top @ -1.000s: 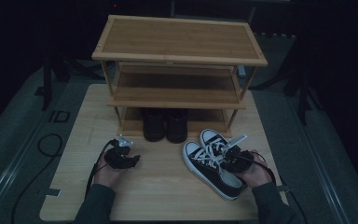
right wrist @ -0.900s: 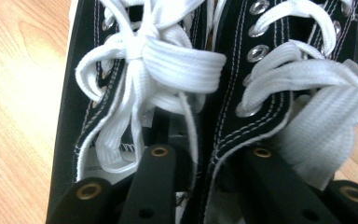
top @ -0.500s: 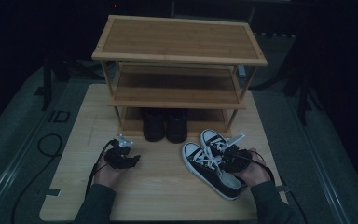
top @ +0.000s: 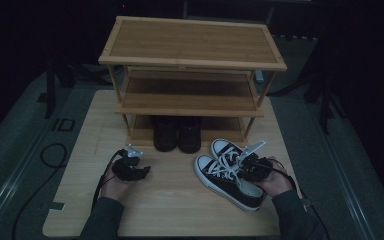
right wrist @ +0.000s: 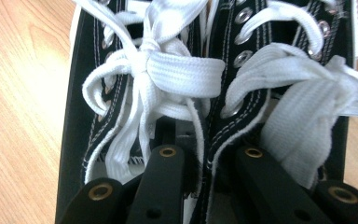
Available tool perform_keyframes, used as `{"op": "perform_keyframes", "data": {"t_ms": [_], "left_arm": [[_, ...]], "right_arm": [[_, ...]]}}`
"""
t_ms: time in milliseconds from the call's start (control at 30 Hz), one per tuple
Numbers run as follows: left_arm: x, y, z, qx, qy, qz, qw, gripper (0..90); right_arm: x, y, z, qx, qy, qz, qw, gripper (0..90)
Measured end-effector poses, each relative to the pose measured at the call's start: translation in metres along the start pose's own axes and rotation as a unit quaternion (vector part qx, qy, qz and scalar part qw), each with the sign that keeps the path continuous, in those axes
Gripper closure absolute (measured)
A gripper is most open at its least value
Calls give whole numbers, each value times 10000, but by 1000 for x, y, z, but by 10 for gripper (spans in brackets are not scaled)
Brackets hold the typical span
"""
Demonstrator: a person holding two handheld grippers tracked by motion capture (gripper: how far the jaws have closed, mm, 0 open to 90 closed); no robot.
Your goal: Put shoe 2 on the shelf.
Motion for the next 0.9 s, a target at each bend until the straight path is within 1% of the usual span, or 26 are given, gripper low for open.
{"op": "perform_keyframes", "data": {"t_ms": [100, 200, 300, 500, 733, 900], "left_arm": [[0, 0, 0, -2, 1, 1, 10000, 472], [0, 0, 0, 0, 0, -1, 10000, 472], [0, 0, 0, 1, 0, -1, 10000, 472], [0, 0, 0, 3, 3, -3, 10000, 472], [0, 0, 0, 3, 2, -5, 10000, 472], [0, 0, 0, 3, 3, -6, 10000, 472]], "right_arm": [[1, -1, -1, 23, -3, -78, 10000, 858], [1, -2, -2, -6, 52, -124, 9999, 858], [4, -3, -4, -23, 48, -173, 9998, 859], [14, -2, -10, -7, 54, -260, 9996, 858], [28, 1, -16, 101, 14, -334, 9994, 857], [35, 4, -20, 140, 134, -324, 9993, 857]]}}
Point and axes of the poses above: each handheld gripper's, and its own axes: x roughly backward along the jaws, y roughly out of its top, z roughly to its left, the point moved 4 cm from there along -x, roughly forward along the jaws, and after that the axes turned 14 degrees about -y, right-handed, at the moved point
